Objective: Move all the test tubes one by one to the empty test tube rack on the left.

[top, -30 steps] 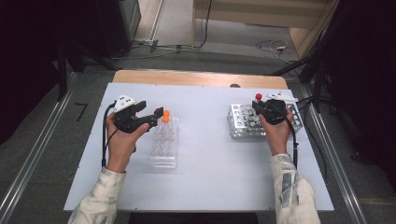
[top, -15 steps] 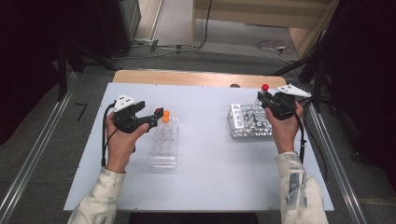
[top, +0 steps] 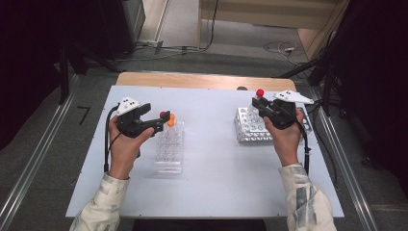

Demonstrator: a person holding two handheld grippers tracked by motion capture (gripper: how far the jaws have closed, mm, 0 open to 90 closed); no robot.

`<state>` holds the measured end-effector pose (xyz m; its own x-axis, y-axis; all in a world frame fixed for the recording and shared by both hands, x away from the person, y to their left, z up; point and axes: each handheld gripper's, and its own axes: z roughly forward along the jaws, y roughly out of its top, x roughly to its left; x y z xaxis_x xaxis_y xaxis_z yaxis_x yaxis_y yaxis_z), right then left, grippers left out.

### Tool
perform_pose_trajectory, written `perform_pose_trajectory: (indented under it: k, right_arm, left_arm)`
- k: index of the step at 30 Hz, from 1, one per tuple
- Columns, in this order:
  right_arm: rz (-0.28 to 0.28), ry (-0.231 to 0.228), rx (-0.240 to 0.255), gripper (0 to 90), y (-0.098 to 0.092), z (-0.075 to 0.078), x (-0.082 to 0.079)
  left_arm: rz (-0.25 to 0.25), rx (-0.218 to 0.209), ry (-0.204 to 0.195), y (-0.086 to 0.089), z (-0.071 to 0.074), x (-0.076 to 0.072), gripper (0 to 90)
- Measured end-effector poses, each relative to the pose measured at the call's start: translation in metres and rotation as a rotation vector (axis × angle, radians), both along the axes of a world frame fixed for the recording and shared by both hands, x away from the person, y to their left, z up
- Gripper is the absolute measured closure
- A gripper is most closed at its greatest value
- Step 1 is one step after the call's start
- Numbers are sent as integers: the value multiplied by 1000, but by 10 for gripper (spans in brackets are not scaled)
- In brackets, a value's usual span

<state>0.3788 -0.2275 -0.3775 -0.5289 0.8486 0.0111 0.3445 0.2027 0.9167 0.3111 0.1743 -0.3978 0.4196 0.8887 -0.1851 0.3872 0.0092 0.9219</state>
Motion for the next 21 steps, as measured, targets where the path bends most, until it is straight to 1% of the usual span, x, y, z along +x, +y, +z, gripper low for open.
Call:
perform_pose_trajectory:
  k: [5, 7, 12, 16, 21]
  right_arm:
    - [80, 4, 12, 723, 19, 1, -12]
    - [107, 7, 7, 722, 27, 0, -16]
    - [161, 25, -1, 723, 44, -6, -25]
    - [200, 42, 0, 722, 53, -12, -31]
    - [243, 56, -14, 723, 65, -19, -41]
  left_arm:
    - [-19, -4, -15, -4, 5, -4, 214]
    - [-27, -9, -19, -6, 7, -6, 214]
    - [-54, -10, -37, -11, 13, -11, 214]
    - [-79, -8, -52, -17, 18, -16, 214]
    - [-117, -5, -62, -27, 22, -21, 216]
